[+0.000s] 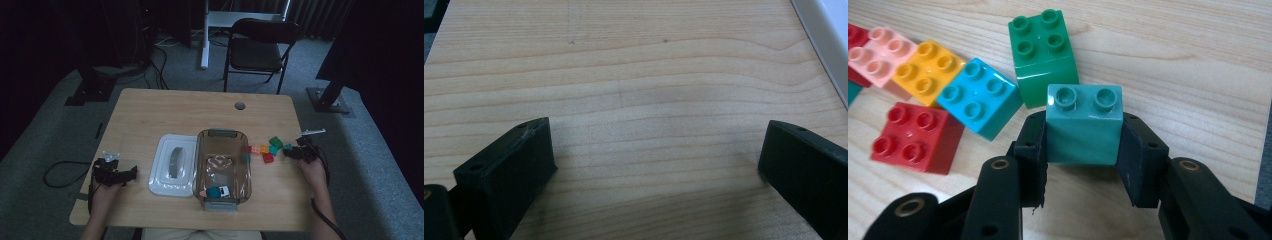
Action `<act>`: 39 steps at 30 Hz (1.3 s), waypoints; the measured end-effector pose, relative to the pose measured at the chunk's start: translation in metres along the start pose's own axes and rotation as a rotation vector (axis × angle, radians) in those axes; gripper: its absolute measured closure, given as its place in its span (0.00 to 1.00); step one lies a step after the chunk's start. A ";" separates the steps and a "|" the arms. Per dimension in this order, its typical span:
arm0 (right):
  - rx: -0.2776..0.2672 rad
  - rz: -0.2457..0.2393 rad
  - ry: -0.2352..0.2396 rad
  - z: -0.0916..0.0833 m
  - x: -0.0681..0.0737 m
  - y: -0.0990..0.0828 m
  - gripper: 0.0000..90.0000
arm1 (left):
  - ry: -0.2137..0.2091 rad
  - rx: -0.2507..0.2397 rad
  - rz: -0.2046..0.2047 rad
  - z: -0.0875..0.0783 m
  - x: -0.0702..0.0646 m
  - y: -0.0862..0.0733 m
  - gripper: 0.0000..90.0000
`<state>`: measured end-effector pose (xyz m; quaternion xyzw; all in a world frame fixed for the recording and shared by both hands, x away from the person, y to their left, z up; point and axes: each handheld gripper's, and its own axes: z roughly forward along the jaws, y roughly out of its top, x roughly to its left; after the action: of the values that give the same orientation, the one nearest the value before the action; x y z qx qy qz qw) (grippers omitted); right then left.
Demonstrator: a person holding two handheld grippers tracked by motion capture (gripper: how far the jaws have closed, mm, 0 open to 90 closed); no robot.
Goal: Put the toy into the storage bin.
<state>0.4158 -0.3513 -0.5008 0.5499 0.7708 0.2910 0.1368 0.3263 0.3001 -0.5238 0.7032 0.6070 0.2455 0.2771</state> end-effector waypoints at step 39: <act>-0.197 -0.464 0.383 -0.129 0.132 0.025 0.65 | 0.000 0.000 0.000 0.000 0.000 0.000 0.02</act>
<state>0.3193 -0.2619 -0.3688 0.2786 0.8557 0.4234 0.1045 0.3263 0.3001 -0.5238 0.7032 0.6070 0.2455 0.2771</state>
